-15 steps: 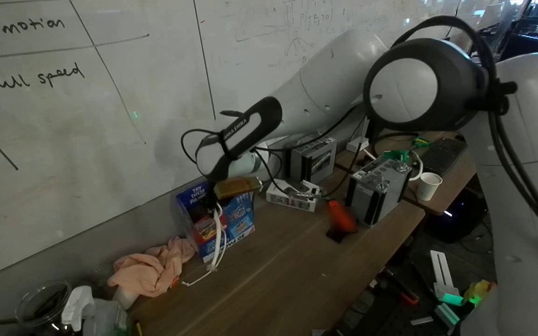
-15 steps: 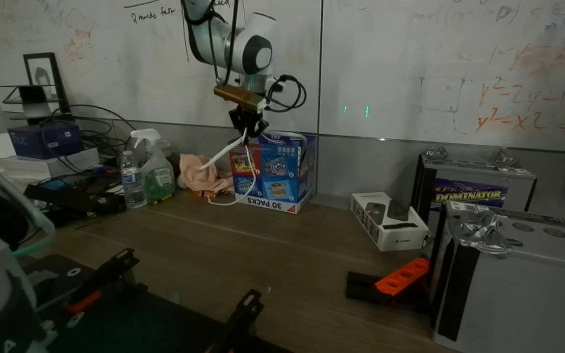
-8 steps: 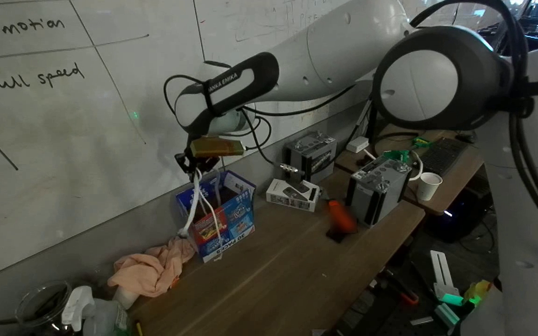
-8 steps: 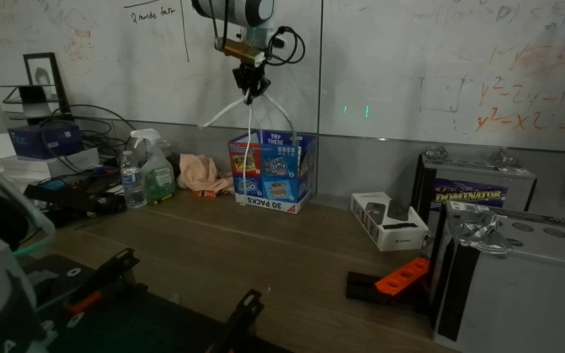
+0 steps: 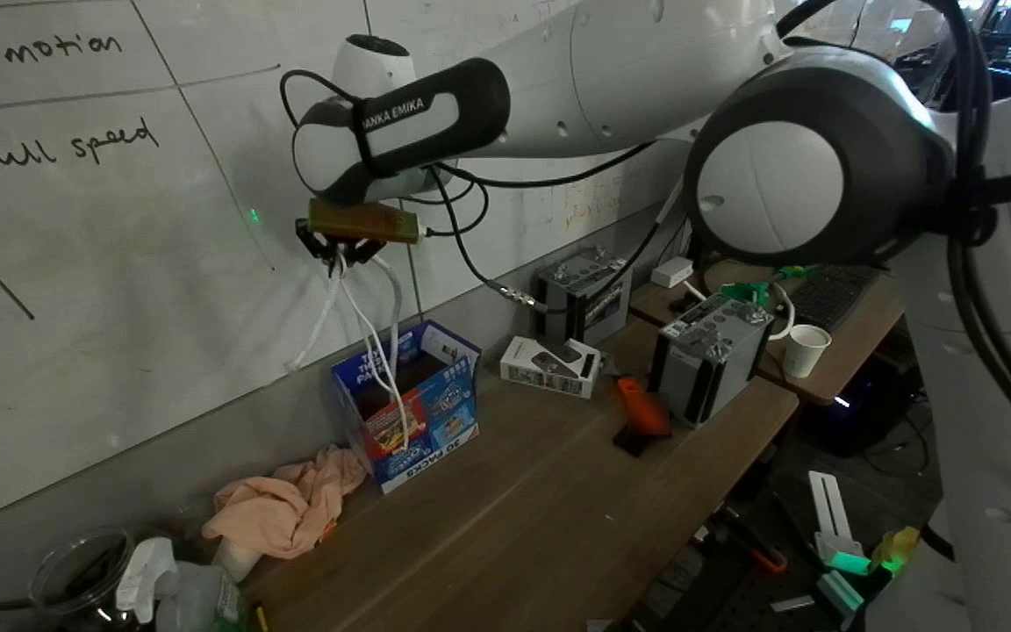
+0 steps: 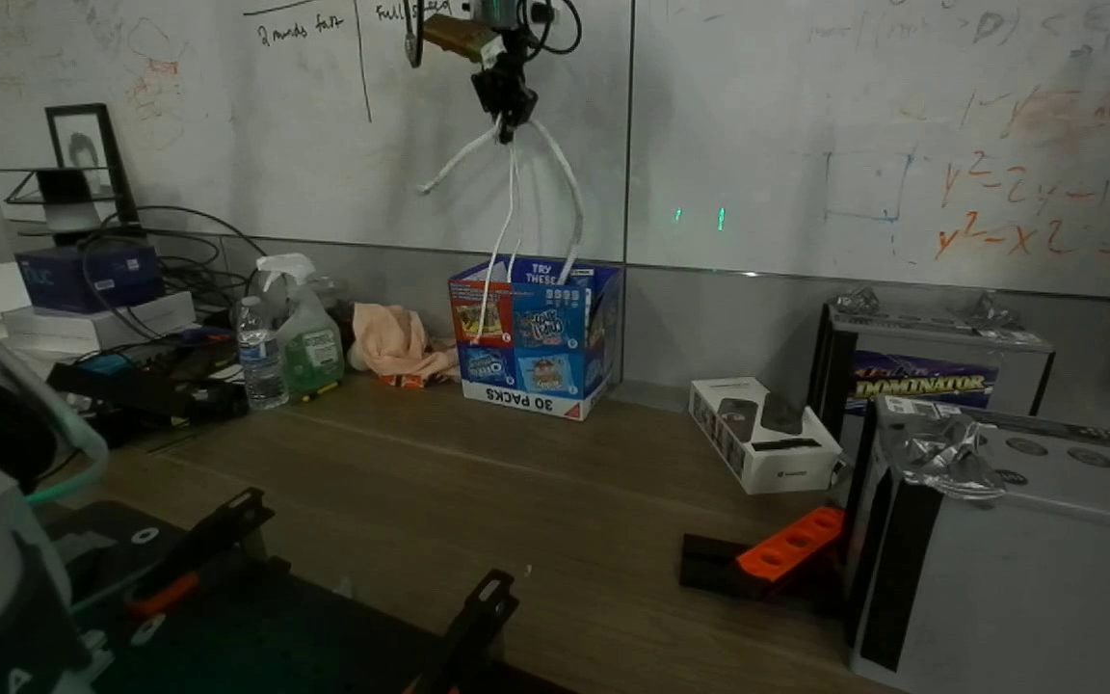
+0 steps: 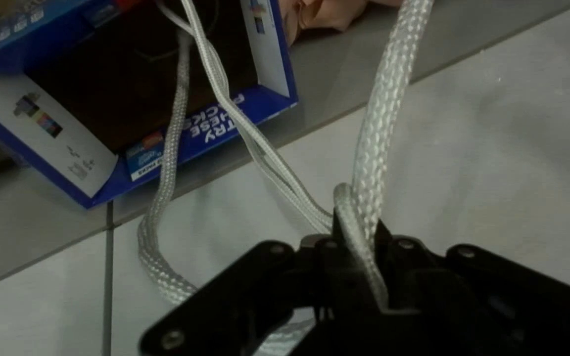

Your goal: Pick up the white ropes from the counter and put them in the box

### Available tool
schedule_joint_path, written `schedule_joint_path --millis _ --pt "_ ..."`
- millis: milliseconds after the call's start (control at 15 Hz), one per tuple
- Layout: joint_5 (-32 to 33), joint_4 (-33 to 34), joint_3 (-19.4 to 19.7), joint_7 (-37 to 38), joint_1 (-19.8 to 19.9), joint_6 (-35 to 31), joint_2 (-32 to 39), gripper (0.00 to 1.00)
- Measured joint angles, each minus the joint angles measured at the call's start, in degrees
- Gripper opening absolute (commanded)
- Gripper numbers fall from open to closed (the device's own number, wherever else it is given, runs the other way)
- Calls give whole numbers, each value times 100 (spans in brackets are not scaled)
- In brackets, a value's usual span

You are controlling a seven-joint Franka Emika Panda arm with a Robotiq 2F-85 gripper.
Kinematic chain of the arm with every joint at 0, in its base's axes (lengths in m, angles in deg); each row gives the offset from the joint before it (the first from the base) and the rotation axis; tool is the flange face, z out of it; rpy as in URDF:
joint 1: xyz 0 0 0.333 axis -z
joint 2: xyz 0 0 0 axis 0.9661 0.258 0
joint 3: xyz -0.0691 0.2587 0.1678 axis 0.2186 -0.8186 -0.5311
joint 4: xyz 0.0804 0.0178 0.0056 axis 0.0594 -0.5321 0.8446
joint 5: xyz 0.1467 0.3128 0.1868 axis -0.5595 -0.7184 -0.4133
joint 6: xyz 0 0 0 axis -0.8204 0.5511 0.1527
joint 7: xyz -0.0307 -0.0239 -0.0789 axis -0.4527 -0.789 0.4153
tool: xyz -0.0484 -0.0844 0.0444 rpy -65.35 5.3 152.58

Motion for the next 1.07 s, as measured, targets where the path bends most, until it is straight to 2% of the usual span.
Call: schedule_joint_path --millis 267,533,800,1067 --pt "534 546 361 795 -285 38 -1 2" --pt "1025 1072 534 1365 -448 348 0 2" --pt "1476 1525 595 1722 -558 687 7 2" --pt "1624 1691 647 1787 -590 870 14 2"
